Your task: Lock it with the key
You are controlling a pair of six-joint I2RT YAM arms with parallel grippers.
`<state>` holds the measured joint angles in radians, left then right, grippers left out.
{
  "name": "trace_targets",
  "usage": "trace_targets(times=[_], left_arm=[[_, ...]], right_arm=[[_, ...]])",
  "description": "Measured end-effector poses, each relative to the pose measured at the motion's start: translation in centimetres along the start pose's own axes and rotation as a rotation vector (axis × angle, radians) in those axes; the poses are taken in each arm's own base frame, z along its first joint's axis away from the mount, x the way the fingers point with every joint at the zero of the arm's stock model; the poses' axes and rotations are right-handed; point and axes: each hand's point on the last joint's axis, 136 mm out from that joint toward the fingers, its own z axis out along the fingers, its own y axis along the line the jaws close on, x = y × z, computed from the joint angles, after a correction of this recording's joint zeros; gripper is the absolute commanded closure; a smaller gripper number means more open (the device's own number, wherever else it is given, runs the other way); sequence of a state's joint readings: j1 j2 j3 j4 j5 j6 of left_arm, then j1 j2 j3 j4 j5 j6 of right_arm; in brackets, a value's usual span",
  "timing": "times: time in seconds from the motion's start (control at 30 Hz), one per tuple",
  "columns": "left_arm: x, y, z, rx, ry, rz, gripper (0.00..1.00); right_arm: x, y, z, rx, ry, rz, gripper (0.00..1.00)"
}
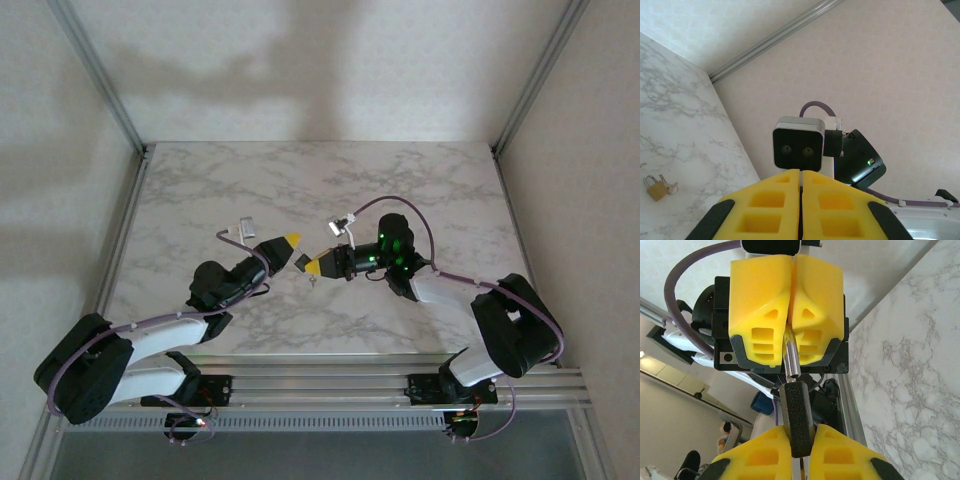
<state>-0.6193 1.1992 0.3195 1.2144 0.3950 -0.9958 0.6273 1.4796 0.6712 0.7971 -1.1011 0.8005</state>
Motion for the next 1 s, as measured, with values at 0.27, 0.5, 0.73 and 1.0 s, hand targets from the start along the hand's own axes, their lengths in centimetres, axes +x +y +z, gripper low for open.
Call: trace_targets(times=[0.27,0.5,0.73,1.0], left_arm=[[0.11,0.11,0.09,0.001,0.001,0.000,1.00],[0.17,0.10,0.27,0.009,-0.006,0.001,1.00],[0.37,0.24,0.49,0.016,-0.011,0.000,1.00],[0.52,0.25,0.58,0.017,-0.013,-0.001,1.00]], right_arm=[[0.02,-0.04,-0.01,0.001,-0.002,0.011,1.00],[-0.11,0.02,-0.05,-0.003,-0.010,0.023,1.00],[-0.19,-0.07,-0.16,0.000,-0.013,0.039,1.00],[-0.26,-0.11,-0.32,0.000,-0.014,0.043,1.00]])
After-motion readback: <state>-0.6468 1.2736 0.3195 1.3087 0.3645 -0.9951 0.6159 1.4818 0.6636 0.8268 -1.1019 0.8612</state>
